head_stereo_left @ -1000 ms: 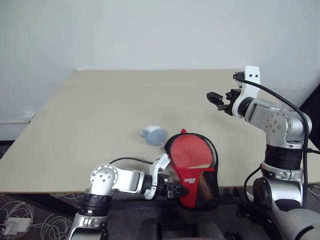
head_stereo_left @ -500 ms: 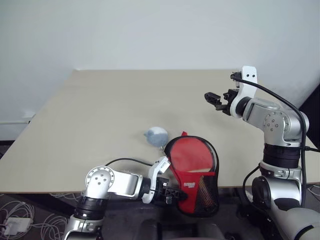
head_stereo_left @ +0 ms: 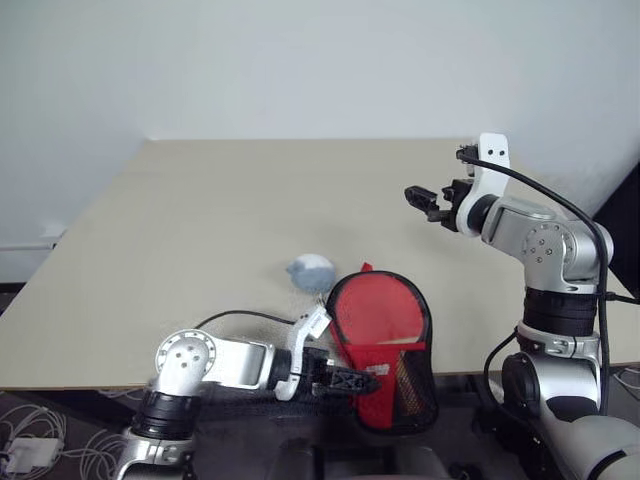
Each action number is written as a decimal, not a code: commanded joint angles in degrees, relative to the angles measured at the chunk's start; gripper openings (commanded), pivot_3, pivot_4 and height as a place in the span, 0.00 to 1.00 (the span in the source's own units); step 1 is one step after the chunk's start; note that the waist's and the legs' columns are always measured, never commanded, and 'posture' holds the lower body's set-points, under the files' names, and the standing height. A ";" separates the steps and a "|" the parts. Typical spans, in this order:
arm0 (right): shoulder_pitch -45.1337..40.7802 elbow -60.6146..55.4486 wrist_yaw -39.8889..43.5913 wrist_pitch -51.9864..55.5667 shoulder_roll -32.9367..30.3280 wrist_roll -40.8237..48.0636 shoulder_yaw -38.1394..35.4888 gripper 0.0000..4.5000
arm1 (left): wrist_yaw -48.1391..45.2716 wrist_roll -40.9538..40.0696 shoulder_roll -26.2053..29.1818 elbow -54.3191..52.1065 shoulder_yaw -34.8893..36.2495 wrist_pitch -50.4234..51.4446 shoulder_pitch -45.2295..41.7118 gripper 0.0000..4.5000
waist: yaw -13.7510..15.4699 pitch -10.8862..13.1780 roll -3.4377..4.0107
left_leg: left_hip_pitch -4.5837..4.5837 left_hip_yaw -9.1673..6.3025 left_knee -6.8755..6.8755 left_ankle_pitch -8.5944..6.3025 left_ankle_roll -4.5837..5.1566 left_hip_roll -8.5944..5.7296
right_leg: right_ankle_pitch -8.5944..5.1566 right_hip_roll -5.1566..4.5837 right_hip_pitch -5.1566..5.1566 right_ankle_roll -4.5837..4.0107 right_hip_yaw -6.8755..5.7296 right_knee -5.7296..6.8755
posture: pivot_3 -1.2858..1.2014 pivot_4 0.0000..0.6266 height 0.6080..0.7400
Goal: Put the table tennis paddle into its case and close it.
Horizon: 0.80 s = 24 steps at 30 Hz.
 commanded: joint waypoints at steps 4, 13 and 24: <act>-2.48 0.07 1.02 -2.02 -0.10 0.59 0.27 1.00 | -9.64 -3.09 10.99 -7.96 4.01 -1.46 -4.28 1.00 | 0.18 0.06 0.04 | -0.01 0.02 -0.08 0.02 -0.04 0.02 | -0.05 -0.01 -0.03 -0.09 -0.02 -0.06 | 0.52 0.00 1.00; -3.82 2.74 2.13 -3.64 0.39 0.32 1.55 1.00 | -22.84 18.53 8.94 -0.42 7.08 -23.00 -19.71 1.00 | 0.25 0.16 0.13 | -0.05 0.04 -0.16 0.04 -0.06 -0.02 | 0.03 -0.03 0.01 0.00 -0.08 -0.22 | 0.52 0.00 1.00; -2.79 2.88 2.88 -3.43 0.45 0.28 3.06 1.00 | -28.92 41.20 3.37 21.56 7.01 -42.86 -23.72 1.00 | 0.13 0.26 0.05 | -0.15 0.07 -0.25 0.05 -0.06 0.00 | 0.03 0.03 -0.13 0.04 -0.02 -0.21 | 0.52 0.00 1.00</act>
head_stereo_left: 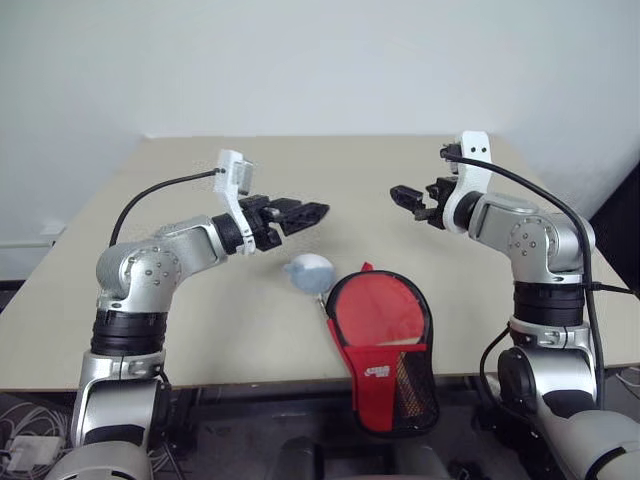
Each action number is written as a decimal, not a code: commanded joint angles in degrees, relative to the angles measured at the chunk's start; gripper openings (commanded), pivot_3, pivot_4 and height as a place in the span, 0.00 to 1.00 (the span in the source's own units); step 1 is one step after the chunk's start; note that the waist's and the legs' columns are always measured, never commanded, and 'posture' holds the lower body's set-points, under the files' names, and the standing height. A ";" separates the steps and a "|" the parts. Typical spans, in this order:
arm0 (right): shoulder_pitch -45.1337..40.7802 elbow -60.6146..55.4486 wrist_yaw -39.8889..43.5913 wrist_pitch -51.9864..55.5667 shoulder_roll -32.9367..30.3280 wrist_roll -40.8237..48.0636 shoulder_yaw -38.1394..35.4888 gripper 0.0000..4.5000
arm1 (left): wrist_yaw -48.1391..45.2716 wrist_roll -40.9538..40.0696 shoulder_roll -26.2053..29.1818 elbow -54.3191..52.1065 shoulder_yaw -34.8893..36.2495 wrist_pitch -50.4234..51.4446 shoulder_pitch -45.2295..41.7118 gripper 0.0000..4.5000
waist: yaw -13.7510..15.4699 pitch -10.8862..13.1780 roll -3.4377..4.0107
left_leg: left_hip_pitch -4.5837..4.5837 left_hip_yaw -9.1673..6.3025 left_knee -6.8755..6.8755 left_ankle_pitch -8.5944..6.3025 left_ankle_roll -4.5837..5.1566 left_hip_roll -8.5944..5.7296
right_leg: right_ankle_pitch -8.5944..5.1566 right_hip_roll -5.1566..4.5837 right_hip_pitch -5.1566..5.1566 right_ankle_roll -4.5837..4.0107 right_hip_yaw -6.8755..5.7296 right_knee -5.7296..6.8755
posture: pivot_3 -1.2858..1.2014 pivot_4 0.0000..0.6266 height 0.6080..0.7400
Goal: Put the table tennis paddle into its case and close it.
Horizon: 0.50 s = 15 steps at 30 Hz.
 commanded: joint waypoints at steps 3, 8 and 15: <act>-0.27 -1.79 0.35 -0.57 -0.01 0.46 0.33 1.00 | -4.46 8.79 -2.80 6.08 -0.24 -8.56 0.26 1.00 | 0.10 0.03 -0.05 | -0.06 0.00 0.04 0.00 0.00 0.00 | 0.00 -0.02 -0.01 0.01 -0.01 0.01 | 0.52 0.00 1.00; 0.57 -2.60 0.45 -0.24 0.71 0.68 1.33 1.00 | -6.58 13.68 -8.82 13.28 -0.18 -14.12 2.19 1.00 | 0.16 0.03 -0.06 | -0.07 -0.02 0.06 0.00 0.00 0.00 | 0.01 -0.03 0.01 0.00 -0.04 0.02 | 0.52 0.00 1.00; 1.76 -4.24 0.32 0.53 0.99 1.11 1.71 1.00 | -8.88 18.37 -13.21 17.70 -0.57 -15.14 3.78 1.00 | 0.10 0.06 -0.10 | -0.12 -0.04 0.09 0.00 0.01 0.00 | 0.02 -0.02 -0.05 0.01 -0.04 0.07 | 0.52 0.00 1.00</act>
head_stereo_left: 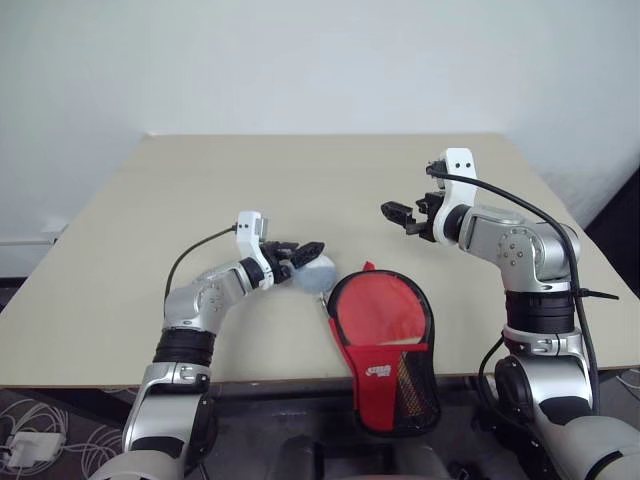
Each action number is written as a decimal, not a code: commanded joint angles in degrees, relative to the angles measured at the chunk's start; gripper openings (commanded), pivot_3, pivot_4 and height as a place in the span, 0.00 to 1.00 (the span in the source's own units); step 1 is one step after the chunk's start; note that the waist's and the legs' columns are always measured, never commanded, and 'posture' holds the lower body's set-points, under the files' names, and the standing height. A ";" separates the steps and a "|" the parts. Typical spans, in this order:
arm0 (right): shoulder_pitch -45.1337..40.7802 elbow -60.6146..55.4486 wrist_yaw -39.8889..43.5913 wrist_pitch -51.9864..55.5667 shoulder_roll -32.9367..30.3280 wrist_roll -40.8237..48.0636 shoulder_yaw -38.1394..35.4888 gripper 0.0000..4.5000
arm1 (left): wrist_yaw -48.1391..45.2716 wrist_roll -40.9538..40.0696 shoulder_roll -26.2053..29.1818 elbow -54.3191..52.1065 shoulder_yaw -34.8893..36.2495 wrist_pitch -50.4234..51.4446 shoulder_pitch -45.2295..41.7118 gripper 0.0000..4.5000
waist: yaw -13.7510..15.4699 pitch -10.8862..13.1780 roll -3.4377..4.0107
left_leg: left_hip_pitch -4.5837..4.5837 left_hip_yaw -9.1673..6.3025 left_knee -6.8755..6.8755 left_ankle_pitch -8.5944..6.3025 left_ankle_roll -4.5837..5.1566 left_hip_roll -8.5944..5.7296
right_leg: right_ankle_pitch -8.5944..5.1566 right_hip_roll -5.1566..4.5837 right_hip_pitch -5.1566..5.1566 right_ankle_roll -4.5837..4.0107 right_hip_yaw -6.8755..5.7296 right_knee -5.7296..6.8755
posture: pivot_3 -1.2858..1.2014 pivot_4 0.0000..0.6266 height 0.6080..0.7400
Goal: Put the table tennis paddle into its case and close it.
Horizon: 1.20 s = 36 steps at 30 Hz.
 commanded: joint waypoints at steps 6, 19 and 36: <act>-0.29 -4.14 -0.19 0.33 0.19 0.98 -1.12 1.00 | -3.02 3.35 -0.20 -4.28 -0.65 2.06 2.93 1.00 | -0.11 0.00 0.00 | 0.04 -0.01 0.01 0.00 0.00 0.00 | 0.00 0.00 0.03 0.00 0.00 0.03 | 0.52 0.00 1.00; 0.66 -4.84 0.65 1.10 -0.97 0.86 -0.96 1.00 | -2.95 2.83 1.63 -15.65 1.15 8.04 10.98 1.00 | 0.01 -0.01 0.00 | 0.11 -0.04 0.07 0.00 0.01 0.01 | 0.00 -0.01 0.13 0.00 -0.03 0.07 | 0.52 0.00 1.00; 1.53 -6.45 1.46 1.69 -1.46 0.80 0.23 1.00 | -2.82 2.82 0.56 -16.33 1.66 7.79 11.08 0.06 | -0.03 -0.01 0.00 | 0.16 -0.04 0.07 0.00 0.01 0.01 | 0.00 0.00 0.17 0.00 -0.02 0.07 | 0.52 0.00 1.00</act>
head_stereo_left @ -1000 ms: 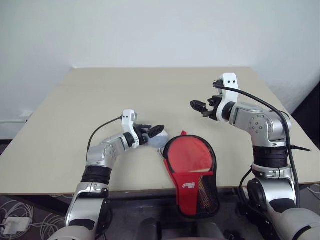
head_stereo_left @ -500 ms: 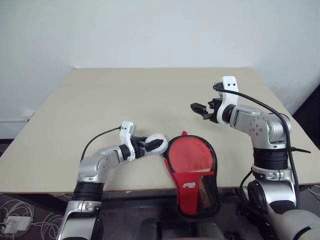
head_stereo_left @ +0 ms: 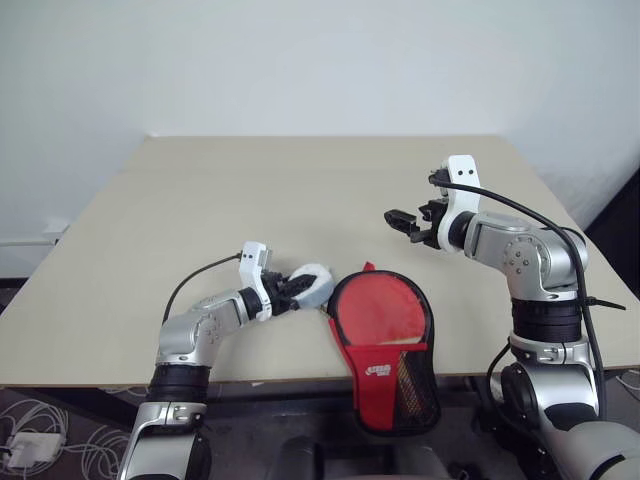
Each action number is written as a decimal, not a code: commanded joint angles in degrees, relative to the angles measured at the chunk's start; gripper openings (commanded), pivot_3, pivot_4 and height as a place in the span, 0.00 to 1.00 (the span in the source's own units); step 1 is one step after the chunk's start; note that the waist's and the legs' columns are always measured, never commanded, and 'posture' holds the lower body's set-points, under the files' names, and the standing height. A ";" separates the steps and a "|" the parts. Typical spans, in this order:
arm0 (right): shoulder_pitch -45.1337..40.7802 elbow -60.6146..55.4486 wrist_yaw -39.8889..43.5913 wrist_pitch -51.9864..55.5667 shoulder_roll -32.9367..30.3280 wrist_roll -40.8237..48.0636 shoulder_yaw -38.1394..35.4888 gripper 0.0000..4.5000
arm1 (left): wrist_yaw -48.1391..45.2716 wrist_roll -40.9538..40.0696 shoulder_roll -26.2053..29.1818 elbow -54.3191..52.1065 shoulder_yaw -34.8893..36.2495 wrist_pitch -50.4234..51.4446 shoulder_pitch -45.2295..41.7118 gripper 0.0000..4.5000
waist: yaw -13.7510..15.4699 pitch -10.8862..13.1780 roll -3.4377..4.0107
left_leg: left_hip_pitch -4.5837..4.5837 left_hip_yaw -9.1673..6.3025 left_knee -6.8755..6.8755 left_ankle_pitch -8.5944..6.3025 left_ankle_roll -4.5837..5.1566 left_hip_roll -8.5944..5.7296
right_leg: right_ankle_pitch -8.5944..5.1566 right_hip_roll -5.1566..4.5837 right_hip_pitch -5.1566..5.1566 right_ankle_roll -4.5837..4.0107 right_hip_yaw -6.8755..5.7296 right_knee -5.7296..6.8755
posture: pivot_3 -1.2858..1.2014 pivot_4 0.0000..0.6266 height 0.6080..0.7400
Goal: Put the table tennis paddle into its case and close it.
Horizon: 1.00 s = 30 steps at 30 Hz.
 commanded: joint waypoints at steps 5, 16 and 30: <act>0.47 -3.17 2.04 -0.38 -1.62 0.76 0.84 1.00 | 1.35 0.20 0.76 -2.57 1.87 -0.17 -1.05 0.05 | 0.00 0.00 0.00 | 0.00 0.00 0.00 0.00 0.00 0.00 | 0.00 0.00 0.00 0.00 -0.01 0.00 | 0.52 0.00 1.00; 8.69 -5.94 12.97 -8.22 -8.10 -0.63 10.83 1.00 | 6.02 -3.58 2.31 -6.24 9.82 3.37 -1.63 0.05 | -0.06 0.00 -0.01 | 0.02 -0.01 0.00 0.00 0.00 0.00 | 0.00 0.02 0.00 0.01 -0.01 0.00 | 0.52 0.00 1.00; 10.67 -4.99 18.15 -16.87 -6.35 -3.32 19.19 0.56 | 7.42 -4.33 0.41 -9.97 8.55 5.50 1.49 0.05 | 0.09 -0.02 -0.11 | 0.02 -0.02 0.05 0.00 -0.01 0.00 | 0.00 0.01 0.04 0.00 -0.02 0.00 | 0.52 0.00 1.00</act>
